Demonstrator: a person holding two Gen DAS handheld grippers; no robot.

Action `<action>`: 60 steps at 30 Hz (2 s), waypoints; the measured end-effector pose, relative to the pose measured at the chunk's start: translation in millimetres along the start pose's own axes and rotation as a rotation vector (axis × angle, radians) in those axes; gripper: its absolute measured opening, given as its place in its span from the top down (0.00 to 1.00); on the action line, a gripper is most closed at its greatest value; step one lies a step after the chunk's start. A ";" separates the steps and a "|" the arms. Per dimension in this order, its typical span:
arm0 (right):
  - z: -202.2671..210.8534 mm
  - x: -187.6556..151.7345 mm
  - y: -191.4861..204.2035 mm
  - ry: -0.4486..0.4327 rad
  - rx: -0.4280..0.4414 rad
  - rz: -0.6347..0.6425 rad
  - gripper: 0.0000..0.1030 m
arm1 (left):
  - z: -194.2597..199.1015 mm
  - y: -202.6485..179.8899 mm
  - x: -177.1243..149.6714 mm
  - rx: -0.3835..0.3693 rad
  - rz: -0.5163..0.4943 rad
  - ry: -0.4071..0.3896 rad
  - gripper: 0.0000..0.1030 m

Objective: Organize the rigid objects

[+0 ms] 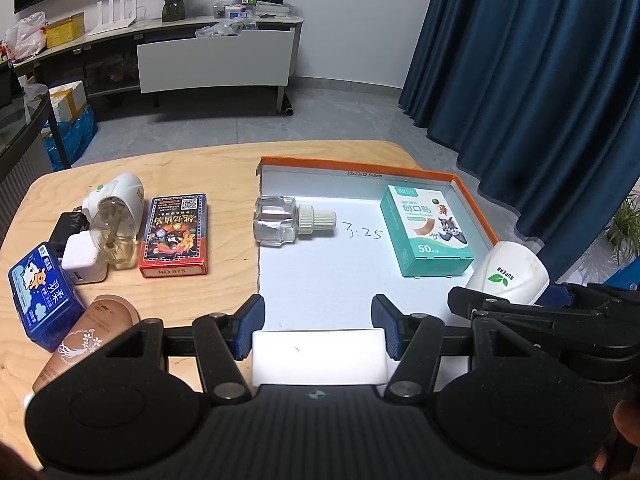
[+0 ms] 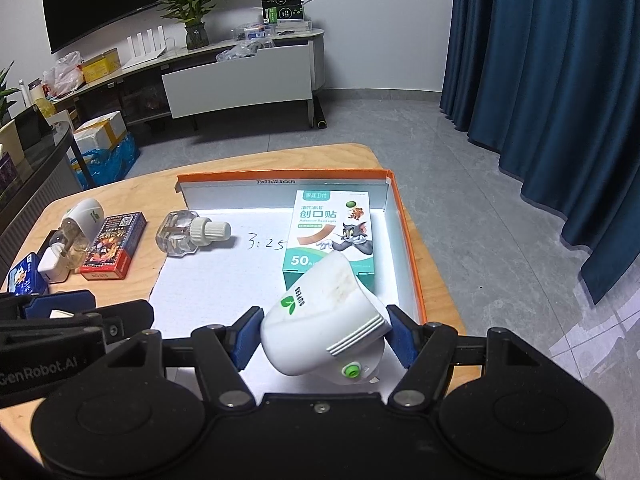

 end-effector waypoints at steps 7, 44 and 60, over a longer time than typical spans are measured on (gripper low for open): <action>-1.7 -3.9 0.4 0.013 0.001 -0.001 0.23 | 0.8 0.4 -2.0 -0.003 -0.004 0.001 0.42; -9.7 7.7 -7.1 0.002 -0.016 -0.005 0.28 | -12.2 2.3 3.0 -0.001 -0.001 0.016 0.42; 34.3 20.6 -35.9 -0.149 -0.083 -0.099 0.25 | -36.2 -31.0 11.0 -0.074 -0.015 0.045 0.41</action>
Point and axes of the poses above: each gripper's, at about its wrist camera, not at the fingertips, and z roughly against the way its jaws point, y to its left, x to its top, the point moved 5 cm from there along -z, roughly the way its jaws point, and after that the axes turned 14 degrees about z, right-handed, at the moved point
